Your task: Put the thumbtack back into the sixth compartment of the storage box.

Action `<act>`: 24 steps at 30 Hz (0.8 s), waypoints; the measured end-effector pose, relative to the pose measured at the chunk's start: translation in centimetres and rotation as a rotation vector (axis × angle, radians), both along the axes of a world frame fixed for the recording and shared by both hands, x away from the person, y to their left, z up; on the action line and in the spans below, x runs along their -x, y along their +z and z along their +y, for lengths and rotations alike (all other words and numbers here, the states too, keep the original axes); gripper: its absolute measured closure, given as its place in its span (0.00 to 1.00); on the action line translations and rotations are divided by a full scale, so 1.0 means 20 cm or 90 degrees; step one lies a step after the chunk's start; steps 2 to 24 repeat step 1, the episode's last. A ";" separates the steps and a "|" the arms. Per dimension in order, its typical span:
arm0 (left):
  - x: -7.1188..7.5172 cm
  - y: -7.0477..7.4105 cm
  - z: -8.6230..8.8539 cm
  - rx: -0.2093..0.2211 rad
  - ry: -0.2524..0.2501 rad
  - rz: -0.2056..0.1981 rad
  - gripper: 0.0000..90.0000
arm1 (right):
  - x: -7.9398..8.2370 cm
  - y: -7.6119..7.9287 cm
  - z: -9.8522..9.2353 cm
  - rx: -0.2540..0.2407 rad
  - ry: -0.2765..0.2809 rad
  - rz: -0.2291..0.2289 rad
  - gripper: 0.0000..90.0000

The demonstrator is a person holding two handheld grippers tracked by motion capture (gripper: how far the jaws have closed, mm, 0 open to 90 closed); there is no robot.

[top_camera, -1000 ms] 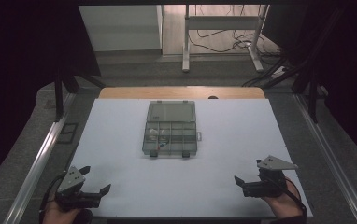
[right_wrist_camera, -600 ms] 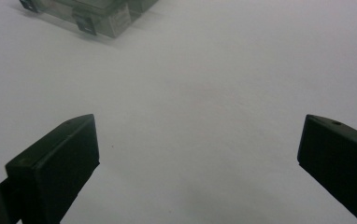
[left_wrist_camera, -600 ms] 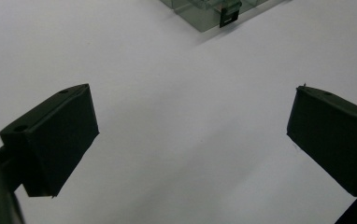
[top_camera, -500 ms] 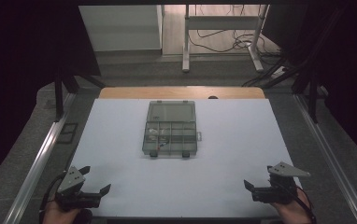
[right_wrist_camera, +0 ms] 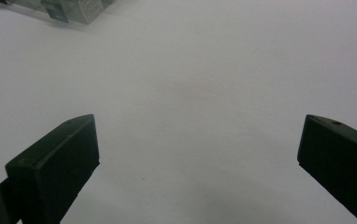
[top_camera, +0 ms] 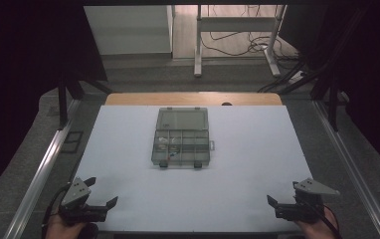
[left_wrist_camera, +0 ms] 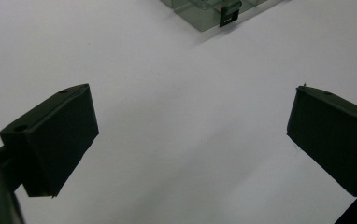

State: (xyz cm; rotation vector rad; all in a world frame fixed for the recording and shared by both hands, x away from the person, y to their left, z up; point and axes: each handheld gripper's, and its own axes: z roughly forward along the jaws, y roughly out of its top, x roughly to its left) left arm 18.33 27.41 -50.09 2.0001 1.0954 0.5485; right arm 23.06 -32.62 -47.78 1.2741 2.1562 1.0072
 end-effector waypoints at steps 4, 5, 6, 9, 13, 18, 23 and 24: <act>0.00 0.00 0.00 -0.001 0.000 0.000 0.03 | 0.00 0.00 0.00 0.001 -0.001 0.000 0.00; 0.00 0.00 0.00 -0.001 0.000 0.000 0.03 | 0.00 0.00 0.00 0.001 -0.001 0.000 0.00; 0.00 0.00 0.00 -0.001 0.000 0.000 0.03 | 0.00 0.00 0.00 0.001 -0.001 0.000 0.00; 0.00 0.00 0.00 -0.001 0.000 0.000 0.03 | 0.00 0.00 0.00 0.001 -0.001 0.000 0.00; 0.00 0.00 0.00 -0.001 0.000 0.000 0.03 | 0.00 0.00 0.00 0.001 -0.001 0.000 0.00; 0.00 0.00 0.00 -0.001 0.000 0.000 0.03 | 0.00 0.00 0.00 0.001 -0.001 0.000 0.00; 0.00 0.00 0.00 -0.001 0.000 0.000 0.03 | 0.00 0.00 0.00 0.001 -0.001 0.000 0.00; 0.00 0.00 0.00 -0.001 0.000 0.000 0.03 | 0.00 0.00 0.00 0.001 -0.001 0.000 0.00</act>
